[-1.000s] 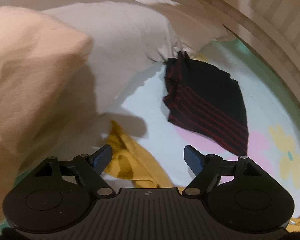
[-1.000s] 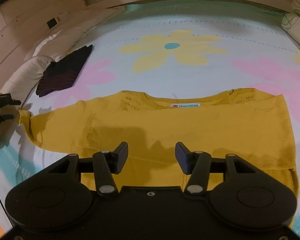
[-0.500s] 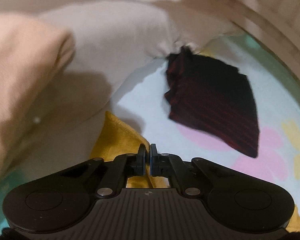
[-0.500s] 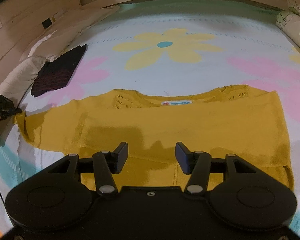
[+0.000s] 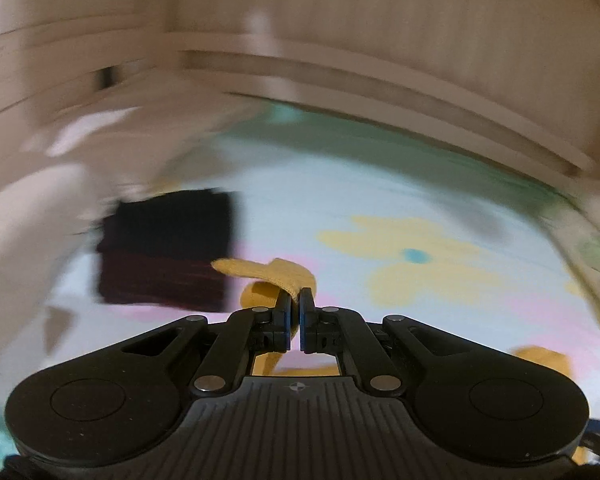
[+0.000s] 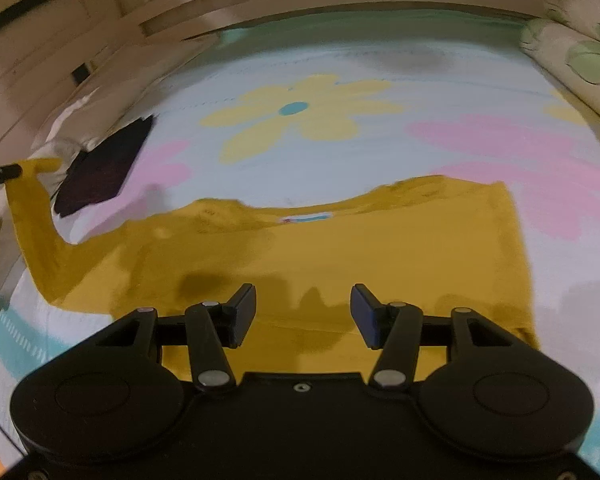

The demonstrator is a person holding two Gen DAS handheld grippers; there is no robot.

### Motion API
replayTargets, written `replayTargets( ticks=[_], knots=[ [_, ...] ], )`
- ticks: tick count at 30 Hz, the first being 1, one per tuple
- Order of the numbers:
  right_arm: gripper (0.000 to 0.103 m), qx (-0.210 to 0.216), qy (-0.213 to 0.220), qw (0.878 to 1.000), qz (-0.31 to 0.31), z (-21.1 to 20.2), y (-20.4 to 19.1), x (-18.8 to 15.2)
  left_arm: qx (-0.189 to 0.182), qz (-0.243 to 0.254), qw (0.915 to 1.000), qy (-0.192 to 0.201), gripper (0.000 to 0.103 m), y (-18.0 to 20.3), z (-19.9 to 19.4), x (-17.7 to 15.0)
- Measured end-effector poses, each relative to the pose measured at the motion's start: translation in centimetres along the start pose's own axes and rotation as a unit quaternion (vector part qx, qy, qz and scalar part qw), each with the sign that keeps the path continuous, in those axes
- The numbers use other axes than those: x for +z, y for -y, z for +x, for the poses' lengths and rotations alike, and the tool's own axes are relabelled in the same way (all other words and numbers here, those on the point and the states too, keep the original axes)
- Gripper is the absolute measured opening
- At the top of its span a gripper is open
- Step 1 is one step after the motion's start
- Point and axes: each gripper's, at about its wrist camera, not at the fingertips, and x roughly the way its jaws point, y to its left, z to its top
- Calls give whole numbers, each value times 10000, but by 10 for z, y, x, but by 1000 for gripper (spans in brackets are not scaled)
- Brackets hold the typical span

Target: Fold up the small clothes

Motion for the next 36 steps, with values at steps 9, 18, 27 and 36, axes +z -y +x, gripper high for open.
replayTargets(
  ticks=[9, 18, 27, 36],
  knots=[
    [60, -203, 317, 9976, 581, -27, 56, 3, -1180, 485, 9899, -614, 4, 167, 34, -49],
    [60, -286, 242, 9939, 1038, -23, 90, 1, -1871, 495, 9755, -1046, 36, 194, 56, -83],
    [60, 177, 182, 9923, 1210, 4, 91, 6, -222, 790, 9885, -1267, 42, 117, 74, -93],
    [60, 224, -107, 9933, 1128, 44, 43, 21, -367, 399, 9787, -1980, 43, 60, 116, -123]
  ],
)
